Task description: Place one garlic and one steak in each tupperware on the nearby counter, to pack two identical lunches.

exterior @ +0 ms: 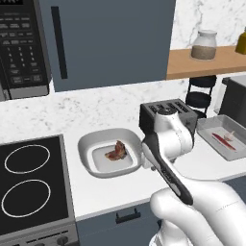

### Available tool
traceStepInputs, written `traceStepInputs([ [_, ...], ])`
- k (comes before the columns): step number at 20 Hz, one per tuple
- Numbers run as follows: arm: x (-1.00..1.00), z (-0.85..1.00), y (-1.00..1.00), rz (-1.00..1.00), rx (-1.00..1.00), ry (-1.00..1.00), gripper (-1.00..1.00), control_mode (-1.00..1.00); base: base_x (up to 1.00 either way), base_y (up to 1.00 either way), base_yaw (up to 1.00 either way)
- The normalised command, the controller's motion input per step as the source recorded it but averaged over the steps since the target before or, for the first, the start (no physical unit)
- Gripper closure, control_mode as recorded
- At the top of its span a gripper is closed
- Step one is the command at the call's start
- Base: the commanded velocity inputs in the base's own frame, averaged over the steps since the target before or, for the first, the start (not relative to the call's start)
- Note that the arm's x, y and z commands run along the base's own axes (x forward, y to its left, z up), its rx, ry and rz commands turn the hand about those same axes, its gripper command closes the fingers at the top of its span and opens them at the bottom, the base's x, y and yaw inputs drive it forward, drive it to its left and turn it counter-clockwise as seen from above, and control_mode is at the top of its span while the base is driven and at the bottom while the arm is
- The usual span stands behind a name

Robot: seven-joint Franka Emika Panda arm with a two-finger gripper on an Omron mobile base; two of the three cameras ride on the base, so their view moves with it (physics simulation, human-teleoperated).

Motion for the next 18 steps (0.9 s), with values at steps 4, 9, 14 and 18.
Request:
traceStepInputs([
  [4, -0.94, 0.54, -0.60, 0.02, 0.00, 0.00, -1.00, -1.00, 0.00, 0.00, 0.00],
  [9, -0.98, 0.65, -0.19, 0.02, 0.00, -0.03, -1.00, -1.00, 0.00, 0.00, 0.00],
  [14, -0.67, 0.36, 0.00, 0.00, 0.00, -0.13, -1.00, -1.00, 0.00, 0.00, 0.00],
  [18, 0.00, 0.00, 0.00, 0.00, 0.00, 0.00, -1.00, -1.00, 0.00, 0.00, 0.00],
])
